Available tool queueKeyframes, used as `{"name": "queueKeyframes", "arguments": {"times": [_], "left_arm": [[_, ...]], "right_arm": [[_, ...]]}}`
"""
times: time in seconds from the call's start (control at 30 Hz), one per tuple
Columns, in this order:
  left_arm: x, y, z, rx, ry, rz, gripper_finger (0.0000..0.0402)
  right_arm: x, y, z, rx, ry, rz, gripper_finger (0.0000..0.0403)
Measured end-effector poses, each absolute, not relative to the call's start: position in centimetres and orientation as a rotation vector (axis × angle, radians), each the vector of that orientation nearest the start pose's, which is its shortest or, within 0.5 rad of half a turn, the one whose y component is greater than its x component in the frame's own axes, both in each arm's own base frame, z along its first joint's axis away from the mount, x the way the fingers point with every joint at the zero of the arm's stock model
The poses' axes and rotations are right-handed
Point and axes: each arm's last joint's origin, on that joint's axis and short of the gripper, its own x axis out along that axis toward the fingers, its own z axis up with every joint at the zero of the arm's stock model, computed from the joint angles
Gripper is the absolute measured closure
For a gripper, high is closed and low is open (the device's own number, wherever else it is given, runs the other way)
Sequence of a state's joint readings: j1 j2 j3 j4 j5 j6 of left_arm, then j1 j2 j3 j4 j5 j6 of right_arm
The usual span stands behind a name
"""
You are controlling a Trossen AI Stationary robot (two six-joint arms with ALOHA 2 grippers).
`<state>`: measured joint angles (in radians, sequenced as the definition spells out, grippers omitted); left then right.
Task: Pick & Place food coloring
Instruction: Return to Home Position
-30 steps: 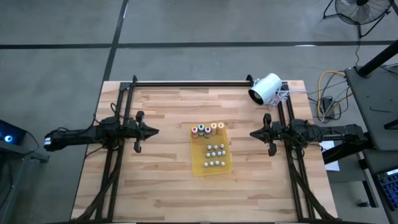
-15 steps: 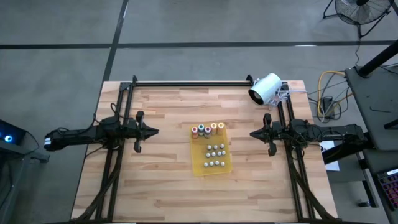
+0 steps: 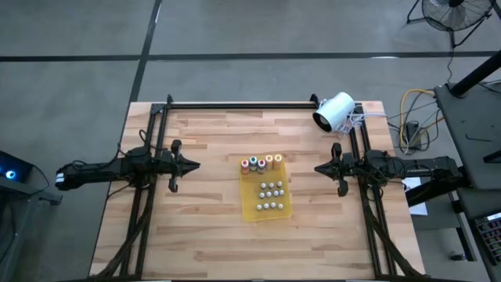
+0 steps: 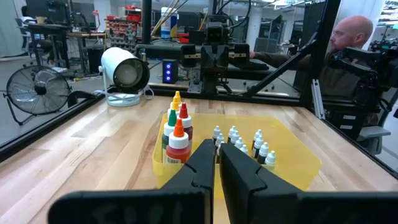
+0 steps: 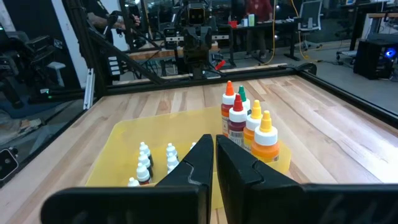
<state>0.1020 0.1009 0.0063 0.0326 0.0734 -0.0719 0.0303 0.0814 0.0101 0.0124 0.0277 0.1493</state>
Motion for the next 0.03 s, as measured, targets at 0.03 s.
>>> {"name": "queueKeyframes", "arguments": {"times": [0.03], "left_arm": [[10.3,0.84,16.07,-0.077,0.061,0.031,0.0402]], "right_arm": [[10.2,0.23,16.17,0.148,0.059,-0.001,0.039]]}}
